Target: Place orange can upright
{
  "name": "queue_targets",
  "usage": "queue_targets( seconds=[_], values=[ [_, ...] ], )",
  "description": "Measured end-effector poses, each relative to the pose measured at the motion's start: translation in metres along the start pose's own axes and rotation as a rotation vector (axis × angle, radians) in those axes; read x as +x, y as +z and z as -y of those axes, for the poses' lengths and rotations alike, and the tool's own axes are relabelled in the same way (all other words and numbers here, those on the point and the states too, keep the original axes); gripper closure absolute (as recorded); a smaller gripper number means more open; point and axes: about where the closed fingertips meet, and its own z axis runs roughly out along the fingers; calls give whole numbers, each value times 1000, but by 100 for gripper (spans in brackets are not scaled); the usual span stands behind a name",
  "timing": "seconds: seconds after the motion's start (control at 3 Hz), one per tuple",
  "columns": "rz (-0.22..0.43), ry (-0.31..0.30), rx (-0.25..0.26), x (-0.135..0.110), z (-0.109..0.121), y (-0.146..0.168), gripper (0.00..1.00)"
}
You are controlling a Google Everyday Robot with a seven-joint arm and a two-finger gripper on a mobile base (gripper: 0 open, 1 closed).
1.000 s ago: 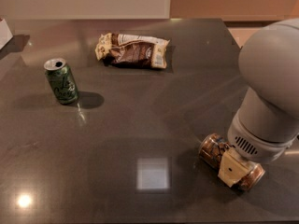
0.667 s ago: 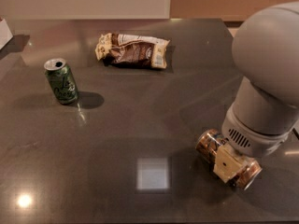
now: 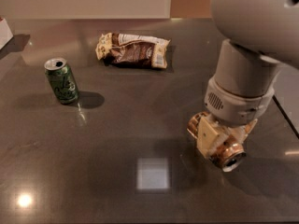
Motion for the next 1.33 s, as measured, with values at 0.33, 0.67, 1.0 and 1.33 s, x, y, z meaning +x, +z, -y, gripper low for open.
queue_targets(
  seconds=[0.33,0.67,1.0,1.33],
  values=[
    [-7,153,66,25,7,-12,100],
    [-24,333,141,36,15,-28,100],
    [-61,518,200,37,23,-43,100],
    [-82,609,217,45,25,-46,100]
  ],
)
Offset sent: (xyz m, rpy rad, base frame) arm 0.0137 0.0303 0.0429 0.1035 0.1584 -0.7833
